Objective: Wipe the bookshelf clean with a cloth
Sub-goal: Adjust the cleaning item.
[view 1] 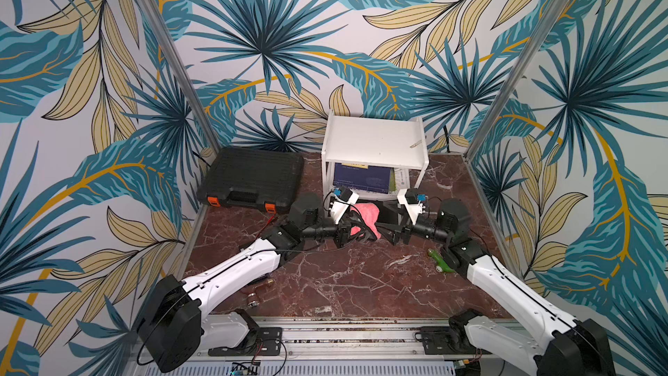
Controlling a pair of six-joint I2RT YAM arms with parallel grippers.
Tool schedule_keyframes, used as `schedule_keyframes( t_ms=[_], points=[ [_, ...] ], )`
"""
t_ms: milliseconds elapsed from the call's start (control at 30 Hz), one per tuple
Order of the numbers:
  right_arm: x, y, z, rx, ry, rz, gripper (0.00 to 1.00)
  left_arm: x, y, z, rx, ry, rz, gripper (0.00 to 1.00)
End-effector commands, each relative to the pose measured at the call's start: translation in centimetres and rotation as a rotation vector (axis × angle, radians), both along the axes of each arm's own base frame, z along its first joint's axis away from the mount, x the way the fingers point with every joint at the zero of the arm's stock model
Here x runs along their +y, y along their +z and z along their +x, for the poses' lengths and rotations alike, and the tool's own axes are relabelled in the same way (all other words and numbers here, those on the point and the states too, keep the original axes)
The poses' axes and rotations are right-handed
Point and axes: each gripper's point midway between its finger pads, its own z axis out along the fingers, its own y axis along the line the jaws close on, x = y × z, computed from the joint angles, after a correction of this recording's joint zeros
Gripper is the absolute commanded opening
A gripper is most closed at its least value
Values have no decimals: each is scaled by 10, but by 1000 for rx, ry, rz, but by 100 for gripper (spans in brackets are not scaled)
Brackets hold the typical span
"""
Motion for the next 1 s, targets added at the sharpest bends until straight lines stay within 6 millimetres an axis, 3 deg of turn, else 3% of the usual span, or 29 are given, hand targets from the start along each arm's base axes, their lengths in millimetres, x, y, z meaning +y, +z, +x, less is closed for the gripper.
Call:
schedule_keyframes(
  t_ms=[0,133,300,433,533,633,700,767,867,967],
  points=[
    [20,13,-31,-98,228,-3,95,-4,24,-16,-66,-117,-41,6],
    [27,22,-35,-135,286,9,91,-4,26,-21,-70,-147,-31,15],
    [35,29,-49,-99,419,66,68,0,28,-21,-97,-128,-16,22],
    [40,33,-68,-53,537,99,63,3,32,-18,-123,-99,-14,22],
    [42,32,-71,-45,541,98,44,2,32,-19,-141,-112,-13,22],
    [40,28,-59,-81,447,60,15,5,30,-23,-174,-121,-7,26],
    [35,22,-34,-115,281,13,0,13,18,-16,-199,-52,30,37],
    [19,12,16,-145,-27,-79,0,39,-3,19,-194,198,120,51],
    [16,-11,61,-191,-274,-311,0,116,-26,73,-85,684,161,66],
    [53,-35,82,-244,-356,-483,0,215,-34,92,20,1196,94,80]
  ],
)
